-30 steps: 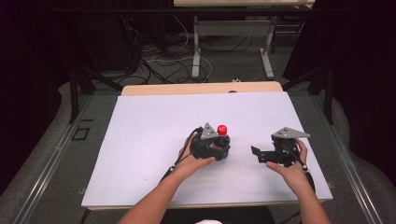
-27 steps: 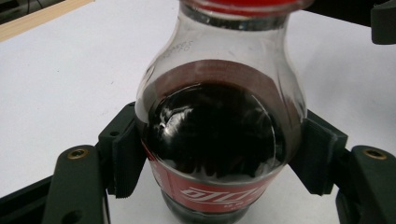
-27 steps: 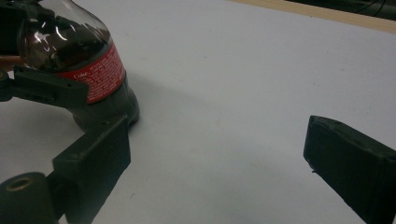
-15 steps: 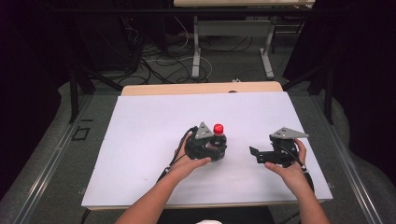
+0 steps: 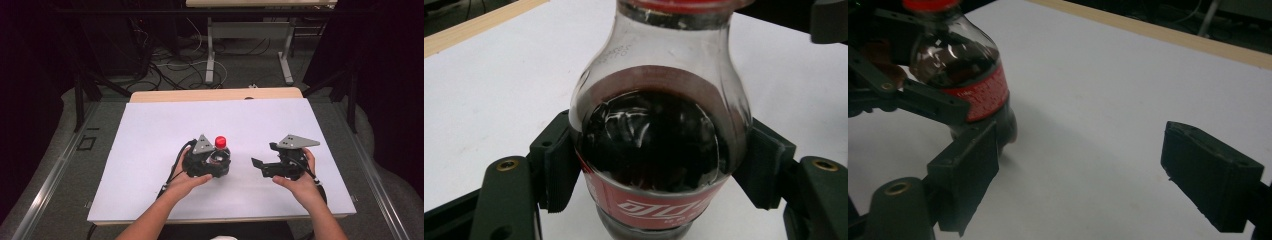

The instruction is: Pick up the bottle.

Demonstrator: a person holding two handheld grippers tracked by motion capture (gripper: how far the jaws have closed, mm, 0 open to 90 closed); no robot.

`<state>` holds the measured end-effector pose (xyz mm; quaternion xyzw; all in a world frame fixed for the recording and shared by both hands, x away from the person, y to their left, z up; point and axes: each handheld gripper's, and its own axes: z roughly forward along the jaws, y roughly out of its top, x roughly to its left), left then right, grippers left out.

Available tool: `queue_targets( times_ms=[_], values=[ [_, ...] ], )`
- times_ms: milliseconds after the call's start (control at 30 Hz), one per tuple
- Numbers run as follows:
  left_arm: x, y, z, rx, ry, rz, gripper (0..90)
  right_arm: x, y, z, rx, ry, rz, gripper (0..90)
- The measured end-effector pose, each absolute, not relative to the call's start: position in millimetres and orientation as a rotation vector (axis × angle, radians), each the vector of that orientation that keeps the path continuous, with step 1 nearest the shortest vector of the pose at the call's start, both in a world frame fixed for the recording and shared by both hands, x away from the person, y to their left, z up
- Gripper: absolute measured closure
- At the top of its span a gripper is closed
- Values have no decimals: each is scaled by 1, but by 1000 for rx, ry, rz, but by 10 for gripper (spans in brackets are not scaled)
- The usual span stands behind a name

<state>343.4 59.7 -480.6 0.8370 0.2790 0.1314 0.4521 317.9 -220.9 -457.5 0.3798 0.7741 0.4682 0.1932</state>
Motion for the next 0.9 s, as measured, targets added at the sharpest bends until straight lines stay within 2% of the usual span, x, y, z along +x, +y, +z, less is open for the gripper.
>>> queue_targets(
  times_ms=[133, 367, 433, 900],
  values=[
    [338, 66, -479, 2060, 686, 328, 301, 314, -203, -447, 976, 2208, 1312, 168],
    [327, 79, -478, 2031, 691, 315, 301, 311, -179, -430, 869, 2268, 1330, 265],
    [325, 82, -477, 2037, 687, 317, 302, 309, -167, -423, 840, 2285, 1345, 320],
    [316, 93, -488, 2021, 722, 325, 301, 308, -127, -397, 750, 2462, 1356, 391]
  ],
)
